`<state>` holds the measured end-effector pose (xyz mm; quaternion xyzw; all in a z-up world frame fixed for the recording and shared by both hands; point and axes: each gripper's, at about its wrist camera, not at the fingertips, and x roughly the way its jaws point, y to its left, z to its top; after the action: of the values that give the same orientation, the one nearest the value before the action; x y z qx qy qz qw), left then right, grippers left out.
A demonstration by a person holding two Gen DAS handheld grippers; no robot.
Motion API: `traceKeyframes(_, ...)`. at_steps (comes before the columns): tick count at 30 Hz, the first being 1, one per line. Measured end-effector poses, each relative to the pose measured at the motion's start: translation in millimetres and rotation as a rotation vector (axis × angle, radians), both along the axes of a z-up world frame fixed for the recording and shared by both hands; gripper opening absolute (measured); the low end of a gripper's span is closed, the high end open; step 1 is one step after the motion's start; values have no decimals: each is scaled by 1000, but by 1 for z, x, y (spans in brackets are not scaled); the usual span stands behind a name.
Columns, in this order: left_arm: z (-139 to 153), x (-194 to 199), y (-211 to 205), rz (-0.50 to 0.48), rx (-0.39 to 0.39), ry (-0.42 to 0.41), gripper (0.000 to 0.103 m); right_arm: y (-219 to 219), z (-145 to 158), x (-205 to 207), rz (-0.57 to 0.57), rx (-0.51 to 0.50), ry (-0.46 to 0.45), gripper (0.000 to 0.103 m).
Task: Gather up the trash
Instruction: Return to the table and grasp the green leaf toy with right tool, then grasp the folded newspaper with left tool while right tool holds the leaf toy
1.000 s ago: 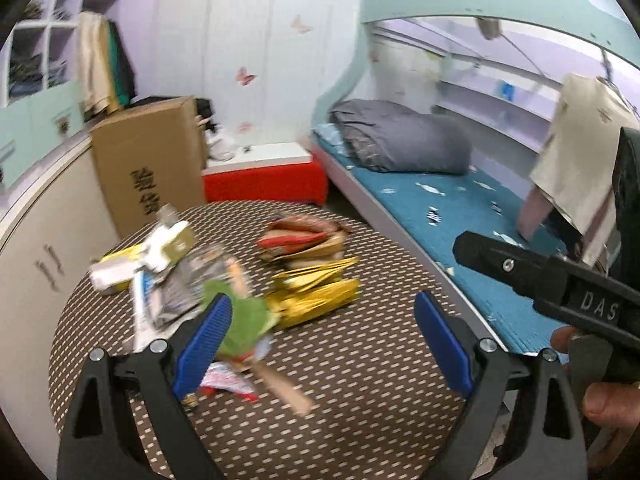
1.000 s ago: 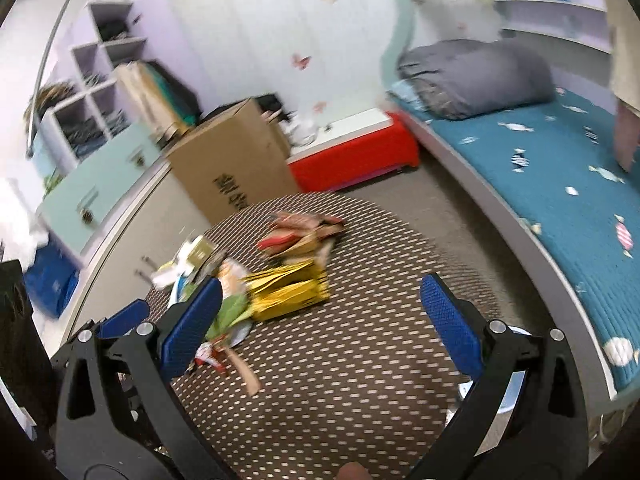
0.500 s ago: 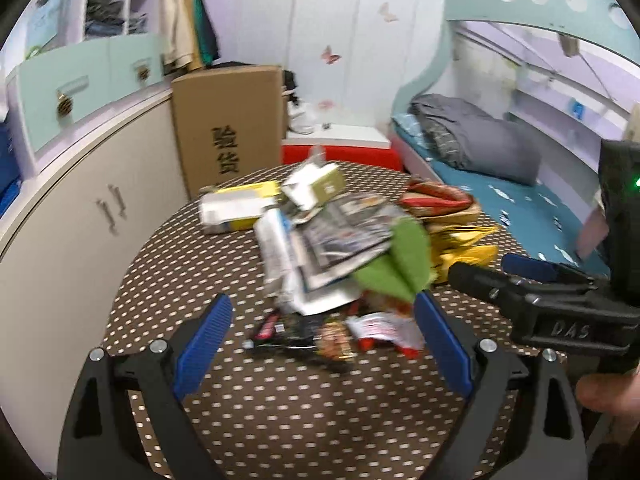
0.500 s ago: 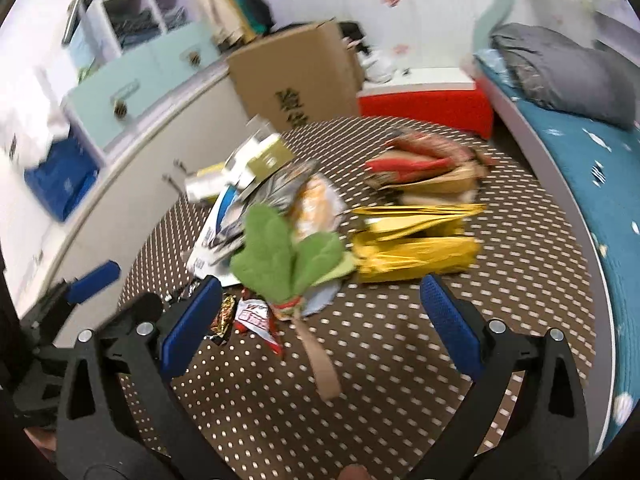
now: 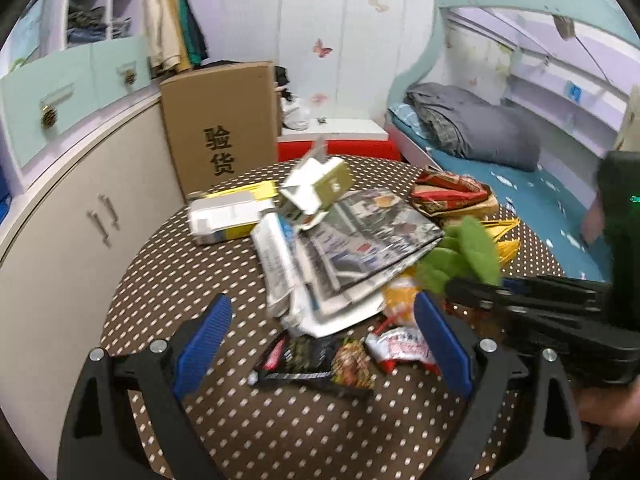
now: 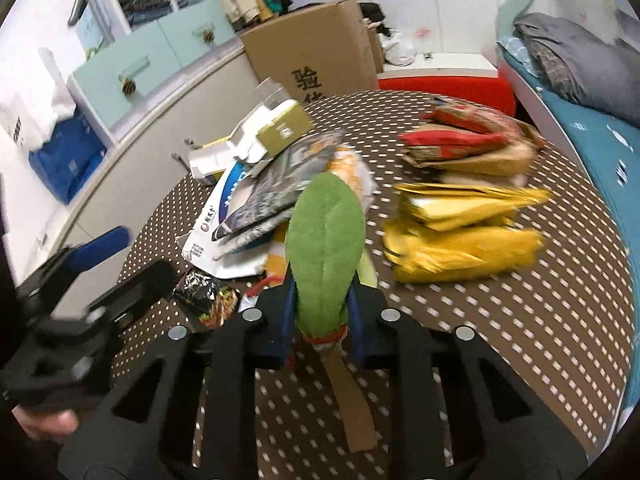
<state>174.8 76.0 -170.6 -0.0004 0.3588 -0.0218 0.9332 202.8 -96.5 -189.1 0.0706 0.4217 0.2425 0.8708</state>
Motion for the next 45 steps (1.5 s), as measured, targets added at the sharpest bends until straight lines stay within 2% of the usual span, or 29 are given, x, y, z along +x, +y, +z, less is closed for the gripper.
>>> traceKeyframes(6, -16, 28, -26, -69, 103, 18, 90, -37, 6, -14, -61, 41, -1, 22)
traceKeyframes(12, -21, 48, -47, -107, 194, 7, 90, -55, 7, -16, -95, 58, -4, 22)
traceKeyframes(13, -20, 51, -49, -117, 193, 4, 80, -56, 8, -16, -96, 60, -5, 22)
traceKeyframes(14, -21, 58, -51, -130, 188, 16, 59, -58, 9, -17, -98, 63, -8, 22)
traceKeyframes(16, -22, 64, -52, -145, 166, 42, 36, -59, 11, -20, -99, 66, -16, 22)
traceKeyframes(19, -14, 62, -48, -142, 139, 16, 19, -63, 16, -24, -104, 70, -28, 22)
traceKeyframes(21, -4, 55, -42, -144, 83, -14, 13, -67, 18, -26, -108, 74, -36, 22)
traceKeyframes(23, 6, 47, -38, -126, 72, -46, 6, -71, 20, -28, -117, 79, -44, 22)
traceKeyframes(31, 31, 17, -24, -94, -65, -109, 4, -91, 34, -36, -157, 89, -81, 22)
traceKeyframes(34, 42, 9, -27, -100, -92, -131, 4, -102, 44, -40, -173, 93, -106, 22)
traceKeyframes(39, 68, -9, -42, -144, -126, -182, 4, -122, 60, -50, -207, 102, -150, 22)
traceKeyframes(45, 92, -19, -82, -234, -158, -208, 4, -164, 79, -64, -285, 107, -209, 22)
